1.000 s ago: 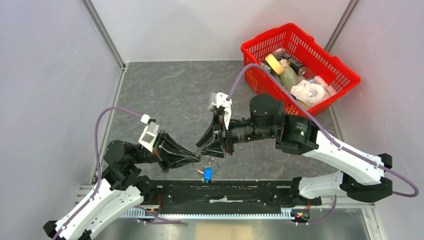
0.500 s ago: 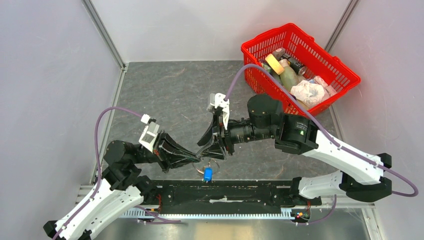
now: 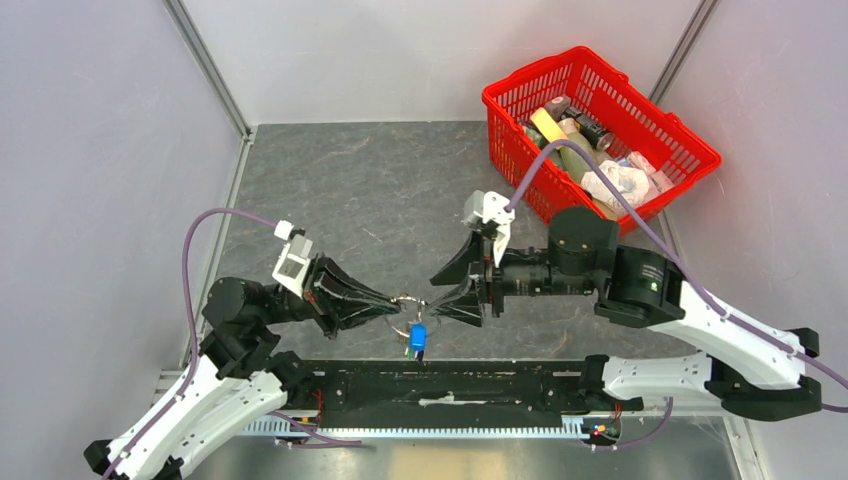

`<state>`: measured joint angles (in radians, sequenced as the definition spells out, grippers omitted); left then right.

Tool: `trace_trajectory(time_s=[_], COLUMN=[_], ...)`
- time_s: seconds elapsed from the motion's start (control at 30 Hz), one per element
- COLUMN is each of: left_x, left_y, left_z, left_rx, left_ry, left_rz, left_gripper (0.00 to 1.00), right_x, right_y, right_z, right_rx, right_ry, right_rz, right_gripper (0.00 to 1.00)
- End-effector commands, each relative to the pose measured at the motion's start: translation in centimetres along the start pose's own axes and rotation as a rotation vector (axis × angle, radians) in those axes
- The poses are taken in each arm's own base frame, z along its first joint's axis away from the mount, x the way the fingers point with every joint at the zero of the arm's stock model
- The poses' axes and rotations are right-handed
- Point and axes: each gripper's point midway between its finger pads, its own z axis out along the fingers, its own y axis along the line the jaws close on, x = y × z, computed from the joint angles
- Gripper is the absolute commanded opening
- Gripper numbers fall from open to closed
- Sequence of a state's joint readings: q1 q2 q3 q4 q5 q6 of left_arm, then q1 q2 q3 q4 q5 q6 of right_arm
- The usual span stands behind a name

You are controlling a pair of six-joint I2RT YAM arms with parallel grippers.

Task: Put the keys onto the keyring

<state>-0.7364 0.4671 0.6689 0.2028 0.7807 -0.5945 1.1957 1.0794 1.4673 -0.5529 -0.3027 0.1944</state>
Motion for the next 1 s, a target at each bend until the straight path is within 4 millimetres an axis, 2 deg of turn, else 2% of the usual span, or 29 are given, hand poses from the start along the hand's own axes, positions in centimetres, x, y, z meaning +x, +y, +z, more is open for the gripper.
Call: trace_trajectory(time_s=[0.0, 0.13, 0.23, 0.37, 0.5, 0.63, 0.8, 0.97], left_x=[-3.8, -6.1, -7.6, -8.3, -7.6, -6.5, -5.4, -4.2], left_y=[0.6, 2.7, 5.0, 8.6, 13.3, 16.5, 18.0, 18.8], left_z=[0.3, -0.2, -1.0, -1.9, -3.9, -6.5, -8.2, -8.4], left_rx=[-0.089, -0.231, -0.366, -0.552, -0.810, -1.041, -1.174, -1.218], left_ry=[-0.123, -0.239, -0.333, -0.388, -0.423, -0.448, -0.492, -0.521], left_rz=[0.044, 0.029, 0.010, -0.030, -0.115, -0.203, -0.311, -0.420], left_gripper=[0.02, 0.02, 0.02, 0.02, 0.02, 0.02, 0.02, 0.02], right_x=[-1.0, -0.3, 0.3, 1.2, 2.6, 3.8, 4.5, 5.1], right_y=[-0.3, -1.6, -2.2, -3.9, -7.2, -9.1, -11.3, -13.2], right_z=[-1.6, -2.3, -2.1, -1.2, 0.3, 2.2, 3.7, 5.1], right_rx=[0.049, 0.130, 0.154, 0.232, 0.389, 0.454, 0.545, 0.618], right_ry=[-0.076, -0.098, -0.103, -0.097, -0.082, -0.070, -0.068, -0.086], right_rz=[0.011, 0.044, 0.069, 0.103, 0.150, 0.173, 0.185, 0.190], right_gripper=[0.59, 0.59, 0.59, 0.59, 0.58, 0.58, 0.58, 0.58])
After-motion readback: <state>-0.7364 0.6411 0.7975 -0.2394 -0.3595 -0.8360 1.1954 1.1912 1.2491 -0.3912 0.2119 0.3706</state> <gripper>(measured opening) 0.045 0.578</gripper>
